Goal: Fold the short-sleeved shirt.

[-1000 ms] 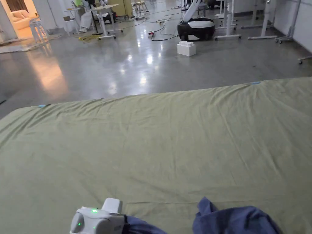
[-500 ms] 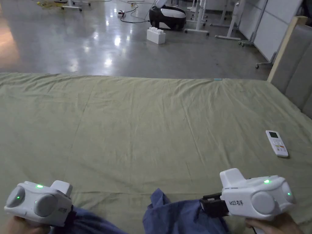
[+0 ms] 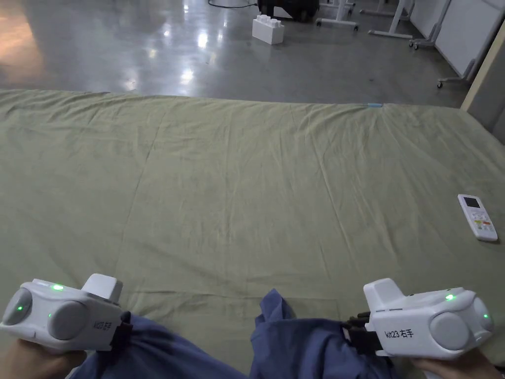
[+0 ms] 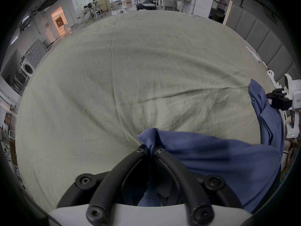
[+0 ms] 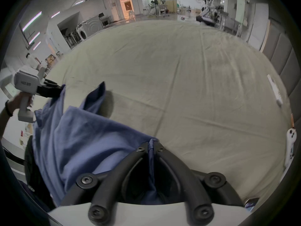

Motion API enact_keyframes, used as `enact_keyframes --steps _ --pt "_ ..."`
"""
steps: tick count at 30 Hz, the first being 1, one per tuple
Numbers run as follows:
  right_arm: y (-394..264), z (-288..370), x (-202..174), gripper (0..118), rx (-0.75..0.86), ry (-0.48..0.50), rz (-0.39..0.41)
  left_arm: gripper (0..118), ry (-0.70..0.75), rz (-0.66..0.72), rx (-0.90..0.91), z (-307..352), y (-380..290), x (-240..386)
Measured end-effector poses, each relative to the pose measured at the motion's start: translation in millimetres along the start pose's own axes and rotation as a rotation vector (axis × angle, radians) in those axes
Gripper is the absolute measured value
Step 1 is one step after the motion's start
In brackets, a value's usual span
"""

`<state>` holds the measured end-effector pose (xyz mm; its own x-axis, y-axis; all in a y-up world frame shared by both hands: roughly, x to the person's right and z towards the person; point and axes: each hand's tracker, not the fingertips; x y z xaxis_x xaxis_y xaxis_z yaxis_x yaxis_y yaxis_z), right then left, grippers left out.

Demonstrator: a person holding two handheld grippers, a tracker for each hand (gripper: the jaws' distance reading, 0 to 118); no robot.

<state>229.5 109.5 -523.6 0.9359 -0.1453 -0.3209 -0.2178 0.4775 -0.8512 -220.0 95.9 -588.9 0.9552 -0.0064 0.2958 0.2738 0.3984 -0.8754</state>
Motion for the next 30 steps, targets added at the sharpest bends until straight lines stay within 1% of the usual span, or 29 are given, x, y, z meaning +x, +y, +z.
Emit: enact_keyframes --steps 1,2,3,4,5,6,7,8,10,11,13,14,15,17,19,20,22,24,27,30 --pt "-1.5 1.3 -0.9 4 0.007 0.017 -0.01 7 0.0 0.003 0.007 0.7 -1.4 -0.2" --pt "-2.6 4.2 -1.5 4 0.025 0.011 -0.025 6 -0.001 0.003 0.017 2.3 -2.7 -0.5" --pt "-3.0 8.8 -0.2 4 0.059 0.017 -0.077 6 -0.012 -0.031 0.079 9.9 -5.6 -1.5" --pt "-4.3 17.2 0.4 4 0.092 0.033 -0.136 6 -0.002 -0.064 0.218 25.0 -13.9 -1.7" --pt "-5.8 30.1 -0.5 4 0.152 0.05 -0.196 6 -0.015 -0.035 0.312 39.0 -22.7 -1.6" --pt "-7.5 47.6 -3.3 4 0.229 0.063 -0.238 6 -0.057 0.013 0.33 62.2 -27.4 -5.4" --pt "-8.7 62.4 -5.9 4 0.289 0.082 -0.257 6 -0.079 0.056 0.346 78.8 -29.5 -8.4" --pt "-9.7 85.3 -11.2 4 0.364 0.091 -0.288 6 -0.104 0.094 0.405 107.4 -39.6 -11.6" --pt "-10.5 122.5 -22.1 4 0.444 0.105 -0.29 6 -0.144 0.145 0.481 152.8 -49.2 -20.7" --pt "-11.0 146.4 -31.9 4 0.49 0.112 -0.276 6 -0.165 0.179 0.531 180.7 -55.1 -27.6" --pt "-13.1 187.6 -46.6 4 0.568 0.101 -0.255 6 -0.202 0.228 0.611 226.8 -67.5 -39.3" --pt "-14.2 212.6 -54.6 4 0.626 0.073 -0.246 6 -0.217 0.241 0.668 254.9 -74.6 -46.3" --pt "-14.5 233.2 -60.4 4 0.664 0.069 -0.251 6 -0.217 0.237 0.702 278.8 -79.5 -51.6" --pt "-14.5 275.0 -70.7 4 0.758 0.05 -0.238 6 -0.177 0.22 0.782 328.0 -89.6 -52.2" --pt "-10.1 314.3 -83.4 4 0.825 0.038 -0.181 6 -0.135 0.203 0.84 369.4 -95.9 -59.6" --pt "-6.4 334.9 -90.1 4 0.864 -0.012 -0.168 6 -0.107 0.2 0.862 388.9 -97.9 -62.9" --pt "2.1 364.2 -98.4 4 0.895 -0.063 -0.156 6 -0.049 0.203 0.921 422.2 -103.1 -67.0" --pt "11.4 392.2 -107.1 4 0.939 -0.1 -0.143 6 -0.041 0.203 0.979 451.2 -105.1 -75.3" --pt "26.9 426.4 -122.8 3 0.991 -0.178 -0.101 6 0.026 0.198 1.062 494.7 -105.2 -78.0" --pt "42.3 454.1 -135.9 3 1.036 -0.183 -0.101 6 0.059 0.217 1.114 526.8 -101.0 -80.7"
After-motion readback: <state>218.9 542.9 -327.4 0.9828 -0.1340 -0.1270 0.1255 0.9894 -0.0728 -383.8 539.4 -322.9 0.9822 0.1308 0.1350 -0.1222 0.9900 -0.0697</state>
